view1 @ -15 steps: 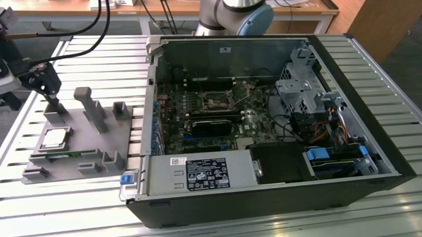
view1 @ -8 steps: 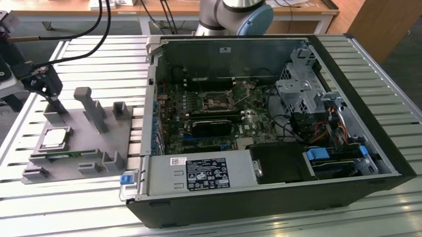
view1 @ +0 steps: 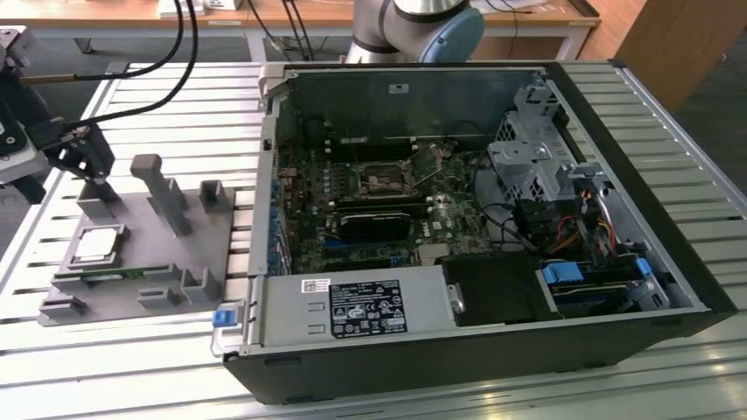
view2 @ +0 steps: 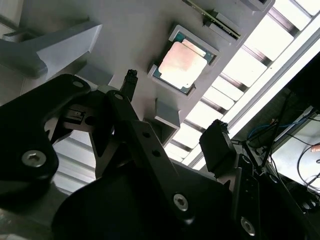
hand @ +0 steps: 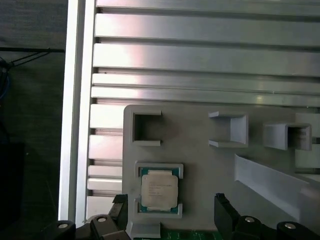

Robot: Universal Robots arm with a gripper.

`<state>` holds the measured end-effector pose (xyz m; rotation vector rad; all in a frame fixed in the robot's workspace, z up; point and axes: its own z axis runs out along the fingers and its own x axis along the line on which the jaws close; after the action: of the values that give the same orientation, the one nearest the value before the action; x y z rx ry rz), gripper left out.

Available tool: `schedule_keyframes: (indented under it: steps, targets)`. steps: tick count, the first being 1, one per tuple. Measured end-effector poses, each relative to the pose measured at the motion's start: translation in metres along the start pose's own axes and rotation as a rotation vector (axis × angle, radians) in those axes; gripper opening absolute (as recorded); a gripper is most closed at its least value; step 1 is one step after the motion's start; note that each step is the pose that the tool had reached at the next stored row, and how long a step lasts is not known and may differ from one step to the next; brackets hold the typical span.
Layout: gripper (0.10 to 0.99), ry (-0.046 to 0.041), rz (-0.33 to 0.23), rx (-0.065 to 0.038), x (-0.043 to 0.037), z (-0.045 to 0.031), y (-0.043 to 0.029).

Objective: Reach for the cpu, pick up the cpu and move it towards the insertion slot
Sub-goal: 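Pick up the cpu and move it towards the insertion slot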

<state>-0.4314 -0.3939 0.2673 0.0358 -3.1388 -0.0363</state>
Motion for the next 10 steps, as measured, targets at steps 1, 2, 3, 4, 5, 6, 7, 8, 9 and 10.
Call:
schedule_keyframes:
  steps: [1, 2, 3, 4, 5, 6, 7, 8, 9, 10]
  targets:
    - [0.776, 0.0000, 0.000, 0.000, 0.0000, 0.0013, -0.0001]
    - [0.776, -0.0001, 0.000, 0.000, 0.0000, 0.0025, -0.0004]
    - [0.776, 0.0000, 0.000, 0.000, 0.0000, 0.0036, -0.0010]
    - [0.776, 0.0000, 0.000, 0.000, 0.0000, 0.0051, -0.0018]
    - [0.776, 0.0002, 0.000, 0.000, 0.0001, 0.0066, -0.0026]
    - [0.776, 0.0000, 0.000, 0.000, 0.0001, 0.0083, -0.0037]
    - [0.776, 0.0000, 0.000, 0.000, 0.0001, 0.0101, -0.0049]
    - [0.776, 0.0000, 0.000, 0.000, 0.0001, 0.0119, -0.0058]
    - [0.776, -0.0002, 0.000, 0.000, 0.0001, 0.0138, -0.0062]
    - [0.776, -0.0001, 0.000, 0.000, 0.0002, 0.0155, -0.0066]
